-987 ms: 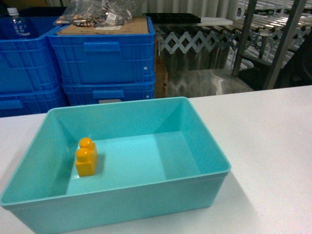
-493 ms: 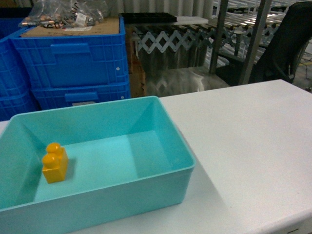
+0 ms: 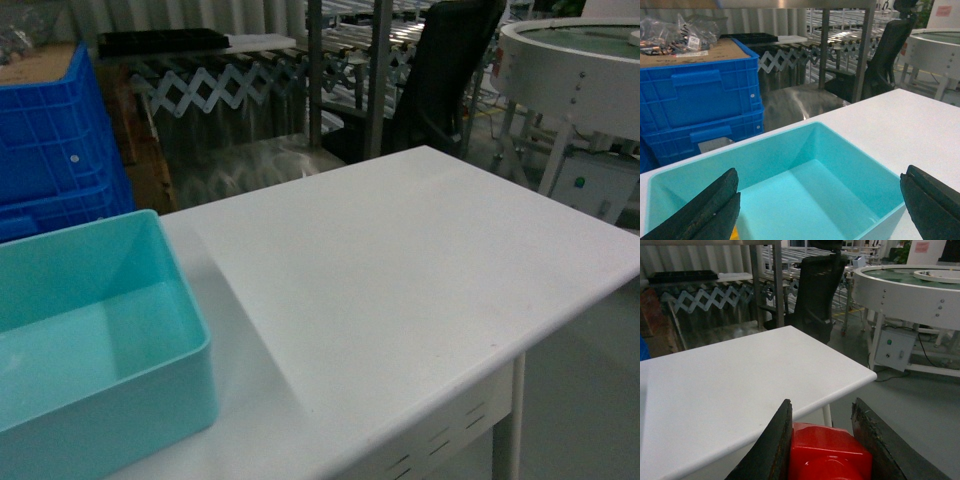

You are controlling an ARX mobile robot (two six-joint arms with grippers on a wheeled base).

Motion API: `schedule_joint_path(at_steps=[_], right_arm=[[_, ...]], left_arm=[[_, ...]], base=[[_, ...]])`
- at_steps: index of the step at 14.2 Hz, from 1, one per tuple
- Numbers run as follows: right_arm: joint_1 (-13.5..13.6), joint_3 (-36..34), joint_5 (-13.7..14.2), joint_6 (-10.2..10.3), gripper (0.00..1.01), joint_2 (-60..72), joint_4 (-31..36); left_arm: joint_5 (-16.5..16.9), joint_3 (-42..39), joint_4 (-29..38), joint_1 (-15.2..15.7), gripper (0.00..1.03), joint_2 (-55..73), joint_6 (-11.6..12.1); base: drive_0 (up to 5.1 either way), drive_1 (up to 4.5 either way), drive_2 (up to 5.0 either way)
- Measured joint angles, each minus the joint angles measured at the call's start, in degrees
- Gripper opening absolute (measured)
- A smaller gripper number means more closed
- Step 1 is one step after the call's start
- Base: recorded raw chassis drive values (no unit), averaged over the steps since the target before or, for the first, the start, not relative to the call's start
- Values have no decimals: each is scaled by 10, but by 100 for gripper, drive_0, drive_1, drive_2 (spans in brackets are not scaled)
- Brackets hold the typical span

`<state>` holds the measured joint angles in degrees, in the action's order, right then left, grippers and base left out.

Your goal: Pick red block from blue box to shelf

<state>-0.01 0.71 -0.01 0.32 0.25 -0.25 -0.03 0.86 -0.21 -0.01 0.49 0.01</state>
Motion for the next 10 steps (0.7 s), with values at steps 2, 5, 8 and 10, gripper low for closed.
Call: schedule_joint_path(at_steps=[2, 5, 8, 10], right_arm=[[0, 0, 0, 0, 30, 0, 0], [0, 0, 0, 0, 30, 0, 0], [0, 0, 0, 0, 29, 0, 0], [0, 0, 0, 0, 29, 0, 0]], left_arm=[[0, 0, 0, 0, 98, 0, 0], [0, 0, 0, 0, 98, 0, 0], [0, 0, 0, 0, 98, 0, 0], [0, 0, 0, 0, 98, 0, 0]], base=[[-166, -166, -166], [-171, -171, -171], [-159, -159, -159], [-159, -159, -159]])
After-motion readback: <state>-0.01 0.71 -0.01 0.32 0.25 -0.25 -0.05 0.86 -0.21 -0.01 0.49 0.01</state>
